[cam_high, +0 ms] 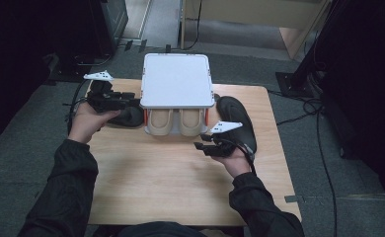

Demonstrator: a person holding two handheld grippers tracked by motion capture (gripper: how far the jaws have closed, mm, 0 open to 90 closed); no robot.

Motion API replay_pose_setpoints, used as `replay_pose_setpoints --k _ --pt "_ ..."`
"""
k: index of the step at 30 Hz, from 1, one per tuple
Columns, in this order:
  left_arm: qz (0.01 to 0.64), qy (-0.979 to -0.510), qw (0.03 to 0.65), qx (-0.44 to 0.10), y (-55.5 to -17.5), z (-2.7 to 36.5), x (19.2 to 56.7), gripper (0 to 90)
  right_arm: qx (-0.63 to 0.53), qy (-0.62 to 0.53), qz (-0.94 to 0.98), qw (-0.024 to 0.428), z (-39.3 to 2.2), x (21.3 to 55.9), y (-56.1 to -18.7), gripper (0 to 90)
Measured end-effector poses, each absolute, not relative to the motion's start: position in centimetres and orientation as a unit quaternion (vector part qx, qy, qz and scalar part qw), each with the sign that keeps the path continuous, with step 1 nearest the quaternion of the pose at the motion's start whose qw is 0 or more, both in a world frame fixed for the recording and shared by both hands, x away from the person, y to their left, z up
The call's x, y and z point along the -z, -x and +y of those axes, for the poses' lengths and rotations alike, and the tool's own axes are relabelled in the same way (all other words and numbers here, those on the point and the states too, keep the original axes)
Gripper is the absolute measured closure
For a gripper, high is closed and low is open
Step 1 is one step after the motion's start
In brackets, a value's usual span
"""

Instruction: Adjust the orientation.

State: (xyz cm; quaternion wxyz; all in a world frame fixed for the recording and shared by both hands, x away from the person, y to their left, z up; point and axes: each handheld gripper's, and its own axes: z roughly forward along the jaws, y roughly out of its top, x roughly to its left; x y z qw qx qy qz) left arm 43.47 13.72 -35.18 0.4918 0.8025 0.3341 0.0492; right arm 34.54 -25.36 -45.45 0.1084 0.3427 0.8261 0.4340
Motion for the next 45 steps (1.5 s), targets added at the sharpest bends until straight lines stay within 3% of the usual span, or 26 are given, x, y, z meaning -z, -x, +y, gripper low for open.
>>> replay_pose_setpoints --k 10,19,37,45 --pt "0.369 -0.791 0.484 -0.067 -43.1 17.3 36.4 54.8 -0.444 -0.341 0.822 0.106 -25.6 45.2 -35.1 56.1" --pt "0.391 -0.793 0.463 -0.07 -44.2 19.6 39.9 53.0 -0.432 -0.334 0.833 0.092 -24.7 45.8 -35.8 56.2" --pt "0.407 -0.814 0.406 -0.083 -47.2 22.6 46.1 45.7 -0.422 -0.332 0.839 0.085 -24.5 46.1 -35.8 56.2" --pt "0.409 -0.804 0.424 -0.075 -48.2 23.1 47.7 42.9 -0.418 -0.338 0.839 0.087 -24.8 46.3 -35.4 56.2"
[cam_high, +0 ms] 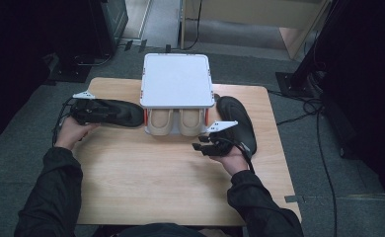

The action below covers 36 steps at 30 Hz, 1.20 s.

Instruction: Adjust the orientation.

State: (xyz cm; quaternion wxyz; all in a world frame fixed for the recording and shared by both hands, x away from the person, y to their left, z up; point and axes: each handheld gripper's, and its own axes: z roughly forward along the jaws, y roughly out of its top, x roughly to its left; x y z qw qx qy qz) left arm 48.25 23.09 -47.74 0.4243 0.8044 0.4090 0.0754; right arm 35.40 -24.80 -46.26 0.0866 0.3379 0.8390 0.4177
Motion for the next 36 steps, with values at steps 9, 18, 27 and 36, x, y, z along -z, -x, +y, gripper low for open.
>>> replay_pose_setpoints --k 9,18,27,36 --pt "0.399 -0.816 0.417 -0.049 -48.3 23.1 48.0 46.1 -0.416 -0.345 0.837 0.09 -25.3 46.3 -35.0 56.2" --pt "0.395 -0.817 0.42 -0.02 -48.3 22.5 47.8 65.5 -0.416 -0.34 0.838 0.091 -25.2 46.3 -35.0 56.1" --pt "0.394 -0.818 0.419 -0.005 -48.0 21.9 47.6 78.6 -0.416 -0.341 0.838 0.09 -25.0 46.3 -35.0 56.0" --pt "0.431 -0.799 0.419 -0.001 -48.2 20.8 47.2 82.8 -0.413 -0.336 0.841 0.091 -24.7 46.4 -35.0 56.1"
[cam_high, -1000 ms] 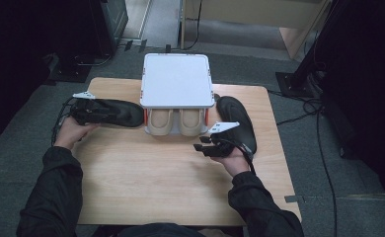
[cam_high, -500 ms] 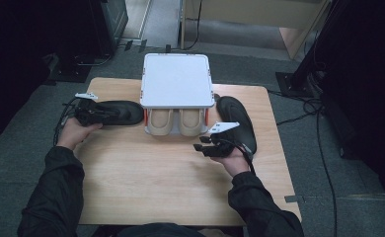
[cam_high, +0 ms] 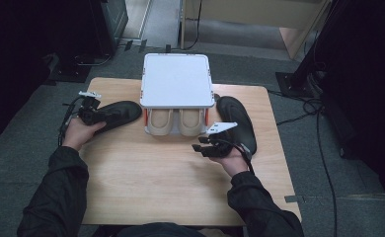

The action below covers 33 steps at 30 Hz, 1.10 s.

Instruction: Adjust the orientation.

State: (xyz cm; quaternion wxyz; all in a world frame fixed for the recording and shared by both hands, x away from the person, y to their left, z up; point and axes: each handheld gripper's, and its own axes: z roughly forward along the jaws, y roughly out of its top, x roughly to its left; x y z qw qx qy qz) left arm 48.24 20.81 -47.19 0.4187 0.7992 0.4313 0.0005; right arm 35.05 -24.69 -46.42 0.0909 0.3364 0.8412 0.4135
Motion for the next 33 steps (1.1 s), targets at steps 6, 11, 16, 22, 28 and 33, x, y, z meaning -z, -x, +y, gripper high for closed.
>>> replay_pose_setpoints --k 6,11,16,22,28,33 --pt "0.453 -0.782 0.427 0.012 -48.6 20.6 47.3 81.6 -0.412 -0.338 0.841 0.09 -24.7 46.4 -35.1 56.0" --pt "0.444 -0.797 0.41 0.004 -47.9 21.0 46.8 65.7 -0.412 -0.335 0.843 0.087 -24.6 46.5 -35.1 56.0" --pt "0.442 -0.799 0.408 -0.022 -46.4 22.5 46.5 60.0 -0.415 -0.33 0.843 0.087 -24.3 46.4 -35.5 56.0" --pt "0.455 -0.797 0.397 -0.029 -45.2 24.2 47.5 60.4 -0.416 -0.322 0.846 0.081 -23.7 46.3 -36.0 56.0" --pt "0.456 -0.799 0.389 -0.034 -45.0 24.1 48.2 69.2 -0.416 -0.318 0.849 0.078 -23.2 46.3 -36.3 56.0" --pt "0.453 -0.8 0.391 -0.041 -45.2 23.3 48.0 78.3 -0.414 -0.316 0.85 0.078 -23.2 46.3 -36.3 56.0"
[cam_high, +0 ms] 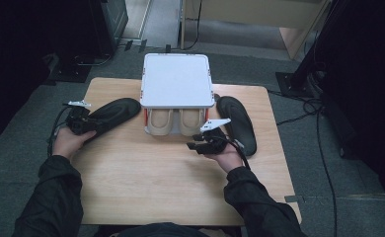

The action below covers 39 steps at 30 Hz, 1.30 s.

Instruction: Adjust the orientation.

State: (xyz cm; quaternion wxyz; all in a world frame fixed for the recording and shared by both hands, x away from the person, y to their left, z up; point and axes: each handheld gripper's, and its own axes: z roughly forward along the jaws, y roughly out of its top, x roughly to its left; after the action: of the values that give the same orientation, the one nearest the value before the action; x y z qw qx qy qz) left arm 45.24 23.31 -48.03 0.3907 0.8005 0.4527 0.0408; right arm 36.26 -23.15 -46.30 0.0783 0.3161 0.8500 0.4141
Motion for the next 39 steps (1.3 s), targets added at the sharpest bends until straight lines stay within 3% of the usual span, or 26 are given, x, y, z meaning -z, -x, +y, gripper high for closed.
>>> replay_pose_setpoints --k 10,24,39 --pt "0.49 -0.774 0.399 -0.044 -46.5 20.7 47.8 82.5 -0.416 -0.323 0.846 0.081 -23.6 46.3 -36.0 56.0" --pt "0.492 -0.77 0.405 -0.031 -48.2 18.0 48.1 77.3 -0.412 -0.339 0.842 0.085 -24.4 46.5 -35.3 56.1" --pt "0.489 -0.763 0.415 -0.083 -48.0 21.7 45.5 55.1 -0.414 -0.339 0.84 0.085 -24.6 46.6 -35.2 56.1"
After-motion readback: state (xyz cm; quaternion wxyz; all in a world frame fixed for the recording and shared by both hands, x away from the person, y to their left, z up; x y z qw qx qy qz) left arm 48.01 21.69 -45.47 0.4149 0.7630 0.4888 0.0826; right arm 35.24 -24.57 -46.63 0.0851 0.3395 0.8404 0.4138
